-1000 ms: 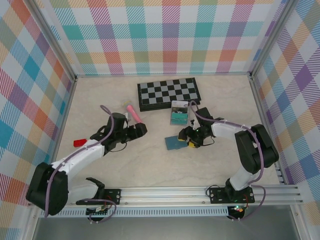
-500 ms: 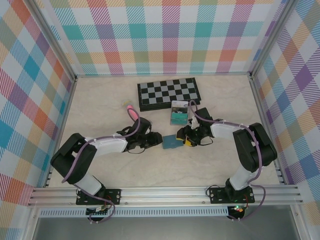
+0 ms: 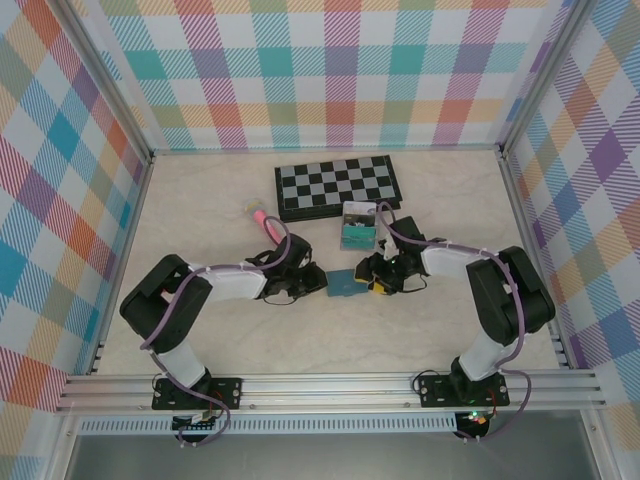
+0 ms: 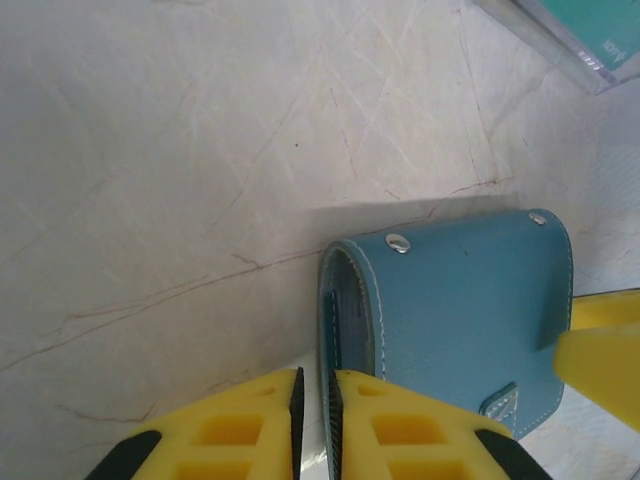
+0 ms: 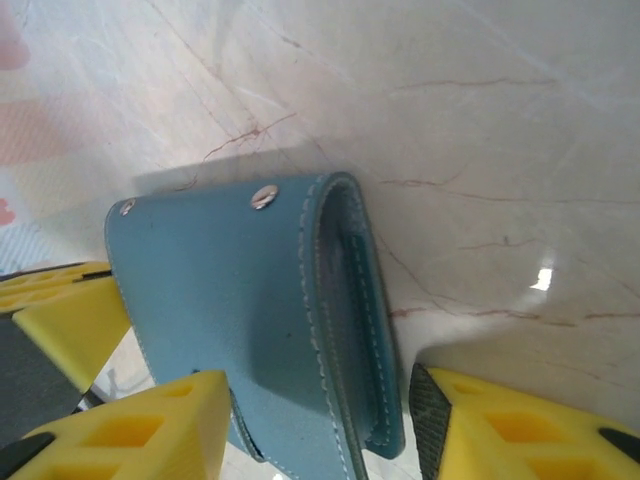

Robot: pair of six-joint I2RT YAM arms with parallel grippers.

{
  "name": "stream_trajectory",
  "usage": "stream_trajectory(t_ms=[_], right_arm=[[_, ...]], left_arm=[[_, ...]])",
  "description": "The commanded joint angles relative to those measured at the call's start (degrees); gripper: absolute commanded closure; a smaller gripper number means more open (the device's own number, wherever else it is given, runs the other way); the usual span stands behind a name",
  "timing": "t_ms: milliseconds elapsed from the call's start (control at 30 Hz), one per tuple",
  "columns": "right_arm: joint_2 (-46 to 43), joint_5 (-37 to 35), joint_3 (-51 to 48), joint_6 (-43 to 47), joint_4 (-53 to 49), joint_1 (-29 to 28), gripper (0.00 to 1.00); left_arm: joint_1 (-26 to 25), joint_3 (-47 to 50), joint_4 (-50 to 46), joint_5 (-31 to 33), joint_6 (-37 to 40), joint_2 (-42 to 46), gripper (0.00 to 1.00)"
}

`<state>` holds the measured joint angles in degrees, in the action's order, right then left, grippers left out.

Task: Take the credit cards out of the card holder

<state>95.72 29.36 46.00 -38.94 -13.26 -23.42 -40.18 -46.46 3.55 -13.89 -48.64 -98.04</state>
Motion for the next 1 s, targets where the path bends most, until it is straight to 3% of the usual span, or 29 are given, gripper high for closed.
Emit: stream_trajectory(t_ms=[0, 133, 367, 467, 700, 967], right_arm=[[1.2, 6.4, -1.9, -0.4, 4.1, -0.3, 0.51], [0.1, 9.5, -3.2, -3.0, 9.7, -0.3, 0.55], [-6.6, 5.5, -4.1, -2.9, 9.0, -0.3, 0.81], [-11.7, -0.5, -2.2, 1.4, 1.3, -0.4, 0.89], [-21.9, -20.1, 6.7, 12.7, -20.4, -3.1, 0.93], [-19.4, -44.9, 15.0, 17.5, -31.7, -12.3, 0.94]], left_arm=[[-0.9, -0.9, -2.2, 0.5, -0.9, -1.5, 0.85], [-1.0, -0.8, -2.7, 0.6, -1.3, -2.2, 0.86], [-1.0, -1.1, -5.3, 2.0, -1.3, 1.1, 0.84], [-0.9, -2.4, -9.4, 4.5, 0.0, 5.0, 0.72], [-0.9, -9.0, -29.5, 17.0, 5.5, 13.2, 0.35], [-0.3, -8.6, -40.4, 28.9, 4.9, 22.5, 0.1]])
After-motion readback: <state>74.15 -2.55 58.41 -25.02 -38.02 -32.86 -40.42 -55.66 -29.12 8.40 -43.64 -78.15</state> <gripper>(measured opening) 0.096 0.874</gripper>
